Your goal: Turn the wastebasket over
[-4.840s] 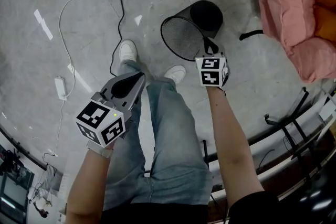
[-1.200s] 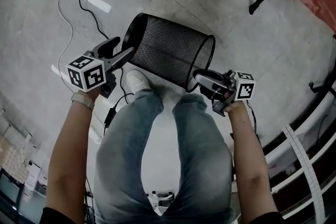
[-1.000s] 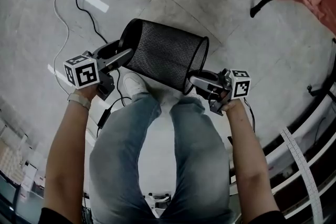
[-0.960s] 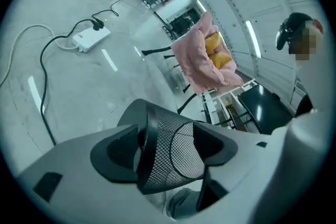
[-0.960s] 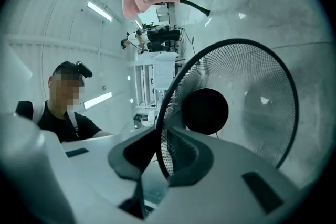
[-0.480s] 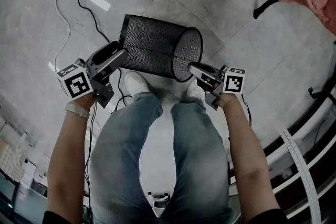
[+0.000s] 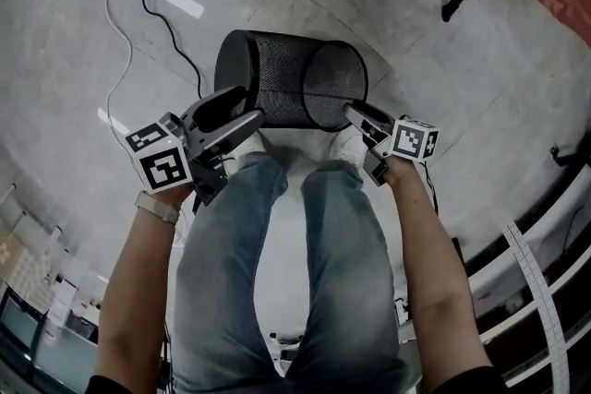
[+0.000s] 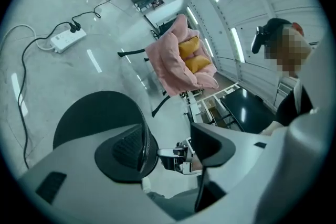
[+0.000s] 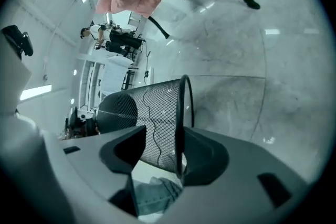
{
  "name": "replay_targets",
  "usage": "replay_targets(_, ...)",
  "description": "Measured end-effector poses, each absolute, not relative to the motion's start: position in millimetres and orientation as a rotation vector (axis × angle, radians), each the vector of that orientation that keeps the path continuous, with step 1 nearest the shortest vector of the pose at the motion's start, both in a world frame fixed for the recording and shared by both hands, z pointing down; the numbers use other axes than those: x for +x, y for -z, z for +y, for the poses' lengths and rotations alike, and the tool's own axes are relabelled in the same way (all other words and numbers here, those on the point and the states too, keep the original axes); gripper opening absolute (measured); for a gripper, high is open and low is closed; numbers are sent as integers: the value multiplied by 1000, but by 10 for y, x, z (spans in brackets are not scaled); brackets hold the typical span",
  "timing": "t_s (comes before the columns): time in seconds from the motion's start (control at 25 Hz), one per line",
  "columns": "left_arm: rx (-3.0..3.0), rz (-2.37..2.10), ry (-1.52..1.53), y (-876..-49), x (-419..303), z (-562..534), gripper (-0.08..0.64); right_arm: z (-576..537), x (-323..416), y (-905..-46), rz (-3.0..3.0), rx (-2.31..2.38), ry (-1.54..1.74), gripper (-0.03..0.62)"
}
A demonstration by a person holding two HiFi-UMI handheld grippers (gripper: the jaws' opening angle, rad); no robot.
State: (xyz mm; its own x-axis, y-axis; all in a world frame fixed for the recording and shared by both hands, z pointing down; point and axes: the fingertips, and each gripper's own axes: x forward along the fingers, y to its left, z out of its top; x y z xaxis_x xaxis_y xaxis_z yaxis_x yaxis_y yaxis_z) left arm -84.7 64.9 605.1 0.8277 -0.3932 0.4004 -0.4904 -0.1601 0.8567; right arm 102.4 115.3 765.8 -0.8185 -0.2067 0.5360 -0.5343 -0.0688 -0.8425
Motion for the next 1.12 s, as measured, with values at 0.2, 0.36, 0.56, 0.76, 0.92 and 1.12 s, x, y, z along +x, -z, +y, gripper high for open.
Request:
replay_targets(0.2,1836,-558,-135,-5894,-308,740,293,1106,1436,-7800,-1863,999,-1925,218)
replay_targets(0.36,1864,-476,-143,-5872,54,793,285,1032,1709,-7912,-1807,1097,-1865,212)
replay_targets(0.56,1879,-413,-188,-5997,377,866,247,922,1741,-7833,-1869,1071,-1842,187)
replay_targets(0.76,1847,-446,-286,-6310,459,985,249,808,1776,-7729,-1938,1077,-1847,110)
replay_targets(0.92,1825,-463,-331,-6475,462,1065,249,785,1894,-7735,-1932,1098,-1884,102)
replay_targets(1.12,1810,-477,-350,-6558,452,1132,255,846,1935,-7747,-1929,1078,-1867,101)
